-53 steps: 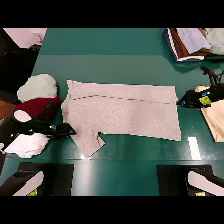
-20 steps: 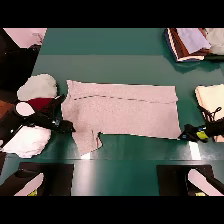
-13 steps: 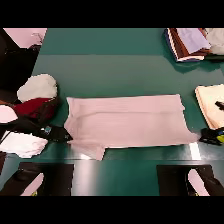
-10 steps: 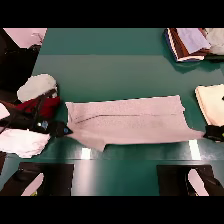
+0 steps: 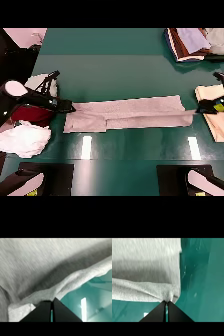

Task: Fold the shirts.

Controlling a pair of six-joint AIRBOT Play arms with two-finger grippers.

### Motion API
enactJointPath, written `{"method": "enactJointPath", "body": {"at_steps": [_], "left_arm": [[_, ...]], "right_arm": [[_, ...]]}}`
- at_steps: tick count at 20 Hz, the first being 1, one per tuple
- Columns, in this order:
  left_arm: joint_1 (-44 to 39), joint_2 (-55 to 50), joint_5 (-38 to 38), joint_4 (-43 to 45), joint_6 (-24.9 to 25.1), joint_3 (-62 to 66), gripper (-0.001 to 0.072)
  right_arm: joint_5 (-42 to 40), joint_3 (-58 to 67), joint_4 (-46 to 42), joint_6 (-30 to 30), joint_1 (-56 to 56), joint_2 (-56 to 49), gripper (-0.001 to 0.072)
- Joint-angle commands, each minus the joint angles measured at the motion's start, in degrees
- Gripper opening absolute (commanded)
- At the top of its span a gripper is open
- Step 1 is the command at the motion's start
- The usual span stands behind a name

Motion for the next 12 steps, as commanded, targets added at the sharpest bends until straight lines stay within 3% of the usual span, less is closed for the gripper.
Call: {"method": "enactJointPath", "body": {"at_steps": [1, 4, 5, 6, 7, 12], "left_arm": [[0.07, -5.70, 8.26, 0.70, 0.11, 0.72, 0.0022], [0.07, -6.60, 13.25, 0.70, 0.02, 0.72, 0.0024], [0.07, -6.60, 14.36, 0.68, -0.66, 0.85, 0.0148], [0.07, -6.60, 14.93, 0.68, -2.10, 0.85, 0.0386], [0.07, -6.60, 14.91, 0.68, -3.02, 0.90, 0.0474], [0.07, -6.58, 0.50, 2.56, -2.91, 7.74, 0.0473]], "right_arm": [[-3.89, 6.95, 0.42, 1.29, 4.07, -10.60, 0.0014], [-7.13, 11.89, 3.39, 2.69, 5.25, -17.29, 0.0015], [-8.28, 13.66, 6.73, 2.75, 5.09, -19.41, 0.0039], [-9.31, 15.28, 10.38, 2.73, 4.68, -21.29, 0.0265], [-9.66, 17.03, 13.90, 2.71, 4.04, -23.04, 0.0493], [-0.50, 17.03, 16.48, -2.84, -2.36, -22.71, 0.0516]]}}
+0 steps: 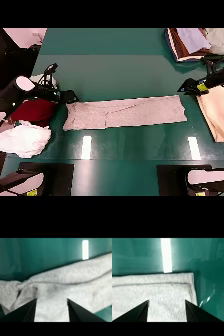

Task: Fold the shirts.

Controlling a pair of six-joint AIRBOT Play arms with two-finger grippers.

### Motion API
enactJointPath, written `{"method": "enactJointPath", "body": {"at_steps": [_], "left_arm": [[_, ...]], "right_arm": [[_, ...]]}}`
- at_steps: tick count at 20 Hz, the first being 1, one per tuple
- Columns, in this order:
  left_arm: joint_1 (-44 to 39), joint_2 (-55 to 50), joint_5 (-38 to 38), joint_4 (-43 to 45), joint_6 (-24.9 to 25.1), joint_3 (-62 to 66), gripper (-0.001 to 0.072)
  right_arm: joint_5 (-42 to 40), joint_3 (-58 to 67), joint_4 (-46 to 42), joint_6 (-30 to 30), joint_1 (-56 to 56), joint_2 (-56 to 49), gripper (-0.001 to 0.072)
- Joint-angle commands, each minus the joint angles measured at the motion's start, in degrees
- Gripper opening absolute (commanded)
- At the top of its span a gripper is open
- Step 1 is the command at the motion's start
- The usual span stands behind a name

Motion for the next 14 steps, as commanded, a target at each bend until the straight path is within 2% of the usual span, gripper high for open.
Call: {"method": "enactJointPath", "body": {"at_steps": [1, 2, 3, 6, 8, 11, 12, 14], "left_arm": [[-0.02, -0.13, -9.20, 0.90, -0.46, 4.02, 0.0426], [-0.02, -0.13, -10.16, 0.74, -0.44, 4.24, 0.0192], [-0.13, -0.15, -10.12, 0.79, -0.15, 4.20, 0.0027], [-0.20, -0.15, -8.04, 0.68, 0.57, 4.20, 0.0021], [-0.20, -0.15, -7.74, 0.55, 0.57, 4.20, 0.0021], [-0.20, -0.26, -7.63, 0.13, 0.55, 3.96, 0.0021], [-0.20, -0.79, -7.63, -1.16, 0.57, 3.91, 0.0021], [-1.53, -2.21, -7.06, -3.54, 0.57, 3.91, 0.0020]], "right_arm": [[4.85, -2.86, 2.82, -4.94, -4.96, 1.16, 0.0516], [4.98, -5.49, 2.82, -6.58, -6.58, 2.19, 0.0559], [4.74, -8.11, 2.86, -7.93, -8.22, 2.75, 0.0647], [1.84, -14.36, 5.16, -10.88, -11.80, 1.16, 0.0643], [1.25, -16.52, 10.78, -14.10, -12.28, -1.11, 0.0574], [1.03, -17.09, 15.21, -15.32, -10.67, -4.44, 0.0569], [0.76, -17.09, 15.19, -15.39, -9.62, -4.98, 0.0523], [0.59, -17.09, 14.78, -16.83, -7.67, -5.20, 0.0346]]}}
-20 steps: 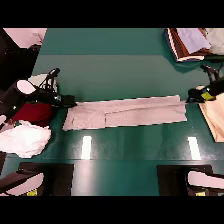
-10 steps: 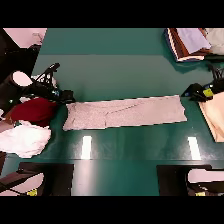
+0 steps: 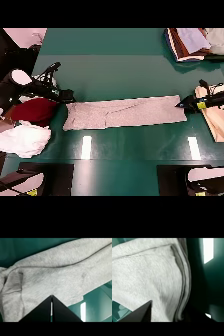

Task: Fold the shirts.

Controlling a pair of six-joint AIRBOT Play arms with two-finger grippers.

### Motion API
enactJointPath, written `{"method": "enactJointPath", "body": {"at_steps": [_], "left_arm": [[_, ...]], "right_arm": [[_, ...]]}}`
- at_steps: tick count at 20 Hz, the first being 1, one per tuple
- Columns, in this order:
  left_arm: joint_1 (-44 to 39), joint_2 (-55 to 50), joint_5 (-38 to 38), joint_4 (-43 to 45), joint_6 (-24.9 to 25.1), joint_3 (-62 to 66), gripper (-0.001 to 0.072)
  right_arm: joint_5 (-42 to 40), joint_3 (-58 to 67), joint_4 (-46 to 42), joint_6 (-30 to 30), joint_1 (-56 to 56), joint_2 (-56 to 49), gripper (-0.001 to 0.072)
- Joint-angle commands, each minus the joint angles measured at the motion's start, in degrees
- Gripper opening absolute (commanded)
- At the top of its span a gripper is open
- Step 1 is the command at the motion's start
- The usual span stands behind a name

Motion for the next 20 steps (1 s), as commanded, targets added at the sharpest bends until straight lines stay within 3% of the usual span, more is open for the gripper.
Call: {"method": "enactJointPath", "body": {"at_steps": [1, 2, 8, 12, 20], "left_arm": [[-2.75, -1.99, 1.92, -2.78, 0.09, 0.09, 0.0021], [-5.05, -3.13, 3.56, -2.93, 0.07, 0.50, 0.0020], [-20.13, -17.42, 6.14, -3.61, -1.18, 13.16, 0.0020], [-27.71, -29.05, 6.82, -4.00, -1.18, 23.63, 0.0020], [-31.87, -37.03, 7.32, -3.80, -1.53, 29.73, 0.0021]], "right_arm": [[-0.61, -0.68, 1.33, -2.71, 2.32, -1.29, 0.0136], [0.39, -0.59, 1.38, -3.76, 2.45, -1.29, 0.0014], [6.49, -0.57, 3.96, -2.93, 3.23, 6.51, 0.0012], [7.98, 3.50, 9.86, 3.08, 6.56, 14.64, 0.0012], [10.12, 22.93, 10.71, 11.10, 24.98, 16.68, 0.0012]]}}
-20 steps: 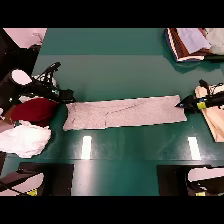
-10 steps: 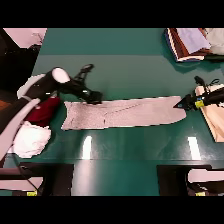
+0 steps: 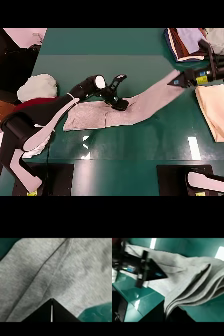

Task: Fold the shirts.

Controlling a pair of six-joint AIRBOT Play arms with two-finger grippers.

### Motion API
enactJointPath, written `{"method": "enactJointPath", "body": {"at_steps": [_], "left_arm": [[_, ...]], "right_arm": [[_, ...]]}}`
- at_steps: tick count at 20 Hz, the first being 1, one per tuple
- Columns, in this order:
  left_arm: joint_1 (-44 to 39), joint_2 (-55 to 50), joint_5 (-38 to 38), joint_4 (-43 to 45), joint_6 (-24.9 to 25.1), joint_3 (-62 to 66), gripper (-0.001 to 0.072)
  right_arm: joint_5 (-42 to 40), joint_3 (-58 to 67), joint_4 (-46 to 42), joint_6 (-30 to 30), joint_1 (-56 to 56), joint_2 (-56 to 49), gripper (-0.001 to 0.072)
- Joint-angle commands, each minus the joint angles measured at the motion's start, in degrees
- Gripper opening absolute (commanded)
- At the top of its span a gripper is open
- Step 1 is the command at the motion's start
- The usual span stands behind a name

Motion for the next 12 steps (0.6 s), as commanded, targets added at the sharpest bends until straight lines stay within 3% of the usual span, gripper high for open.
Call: {"method": "enactJointPath", "body": {"at_steps": [1, 12], "left_arm": [[-0.96, -1.86, 0.42, 0.26, -0.09, 1.29, 0.0020], [2.34, 2.27, -3.15, 2.97, 0.02, 1.53, 0.0020]], "right_arm": [[0.35, 7.21, 0.44, 3.19, 8.04, 0.55, 0.0012], [-3.58, 13.40, 0.09, 3.89, 17.64, 0.55, 0.0012]]}}
